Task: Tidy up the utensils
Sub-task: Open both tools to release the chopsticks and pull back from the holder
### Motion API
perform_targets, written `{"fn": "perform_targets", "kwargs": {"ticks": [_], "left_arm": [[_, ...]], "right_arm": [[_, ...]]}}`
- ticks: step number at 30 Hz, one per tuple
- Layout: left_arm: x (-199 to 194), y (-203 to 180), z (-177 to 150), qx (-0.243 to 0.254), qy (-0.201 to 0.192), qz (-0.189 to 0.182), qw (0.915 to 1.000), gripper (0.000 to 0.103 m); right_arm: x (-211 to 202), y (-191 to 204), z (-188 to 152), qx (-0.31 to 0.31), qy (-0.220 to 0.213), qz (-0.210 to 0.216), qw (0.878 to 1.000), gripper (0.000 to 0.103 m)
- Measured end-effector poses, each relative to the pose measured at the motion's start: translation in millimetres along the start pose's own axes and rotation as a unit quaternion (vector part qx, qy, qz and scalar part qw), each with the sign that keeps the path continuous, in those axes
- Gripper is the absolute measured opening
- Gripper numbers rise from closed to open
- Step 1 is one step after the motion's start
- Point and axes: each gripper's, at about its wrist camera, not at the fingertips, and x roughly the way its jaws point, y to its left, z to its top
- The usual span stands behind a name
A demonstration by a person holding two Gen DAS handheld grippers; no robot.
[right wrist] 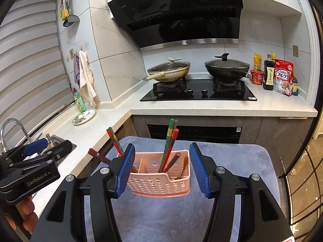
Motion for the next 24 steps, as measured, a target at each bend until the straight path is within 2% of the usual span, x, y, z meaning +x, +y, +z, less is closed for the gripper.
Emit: {"fn": "perform_targets", "kwargs": {"ticks": [9, 24], "left_arm": [[-22.2, -4.2, -19.7, 0.010, -0.002, 0.001, 0.9999, 0.076], [-36.8, -2.6, -48.9, 0.016, 0.004, 0.009, 0.9998, 0.081]], "right_arm": [[-29.8, -4.2, -23.7, 0.002, 0.005, -0.017, 1.000, 0.059], [-44.9, -1.9, -57.4, -0.015, 0.025, -0.040, 0.999, 0.062]]}}
